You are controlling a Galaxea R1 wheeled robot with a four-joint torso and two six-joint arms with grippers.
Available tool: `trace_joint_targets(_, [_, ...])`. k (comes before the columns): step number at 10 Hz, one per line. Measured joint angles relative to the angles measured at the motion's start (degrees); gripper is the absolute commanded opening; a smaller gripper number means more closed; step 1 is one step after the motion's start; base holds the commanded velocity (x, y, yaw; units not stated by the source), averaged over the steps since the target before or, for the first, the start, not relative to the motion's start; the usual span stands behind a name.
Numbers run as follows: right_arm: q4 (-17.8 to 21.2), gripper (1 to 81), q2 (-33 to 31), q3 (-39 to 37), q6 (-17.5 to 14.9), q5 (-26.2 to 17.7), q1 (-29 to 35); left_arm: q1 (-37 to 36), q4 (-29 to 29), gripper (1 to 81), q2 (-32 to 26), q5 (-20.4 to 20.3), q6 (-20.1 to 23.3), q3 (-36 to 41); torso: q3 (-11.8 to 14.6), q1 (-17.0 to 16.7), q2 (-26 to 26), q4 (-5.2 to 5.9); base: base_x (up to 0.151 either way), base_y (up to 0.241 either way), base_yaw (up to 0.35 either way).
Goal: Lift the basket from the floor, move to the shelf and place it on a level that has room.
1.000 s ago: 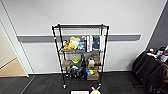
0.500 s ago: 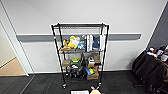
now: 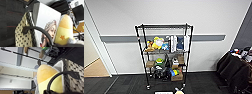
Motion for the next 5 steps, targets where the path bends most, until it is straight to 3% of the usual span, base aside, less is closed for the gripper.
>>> trace_joint_targets(5, [0.0,1.0,0.2,-0.02,-0.01,0.55,0.24,-0.2,0.0,1.0,-0.56,-1.12,0.07,1.21,-0.02,0.11,0.06,0.0,0.093,0.0,0.0])
